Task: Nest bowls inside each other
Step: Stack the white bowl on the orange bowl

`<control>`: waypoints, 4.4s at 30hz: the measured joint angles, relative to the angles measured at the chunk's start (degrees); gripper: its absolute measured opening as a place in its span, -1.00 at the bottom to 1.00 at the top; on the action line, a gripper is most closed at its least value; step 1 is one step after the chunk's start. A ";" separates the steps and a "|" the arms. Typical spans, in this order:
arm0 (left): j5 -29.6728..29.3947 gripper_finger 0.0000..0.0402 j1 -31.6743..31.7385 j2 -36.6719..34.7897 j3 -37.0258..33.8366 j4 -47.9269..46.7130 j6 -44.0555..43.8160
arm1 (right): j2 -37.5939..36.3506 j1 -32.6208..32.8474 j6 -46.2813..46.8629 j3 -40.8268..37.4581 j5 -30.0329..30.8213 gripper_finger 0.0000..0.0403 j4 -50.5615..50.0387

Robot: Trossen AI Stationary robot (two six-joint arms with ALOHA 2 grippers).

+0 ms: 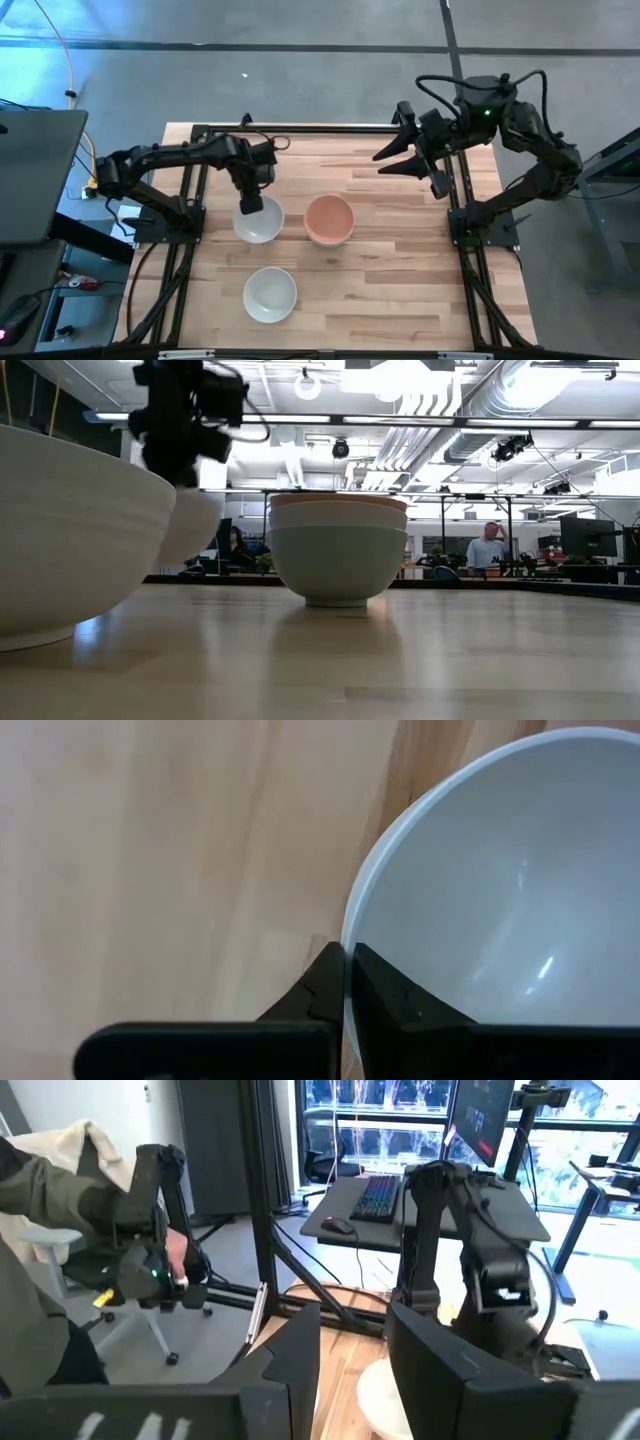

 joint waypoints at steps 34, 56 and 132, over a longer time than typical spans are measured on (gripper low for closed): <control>0.46 -1.00 -2.34 -0.01 20.52 17.02 0.69 | -20.28 0.00 -2.47 -8.42 23.58 -0.45 -15.84; 4.99 -1.00 -8.05 9.18 22.33 20.05 -9.01 | -49.22 -0.04 4.92 -51.85 37.11 -0.45 8.22; -6.67 -1.00 -13.00 42.10 58.09 -11.43 -3.41 | -50.18 -0.02 12.78 -53.29 33.66 -0.45 3.59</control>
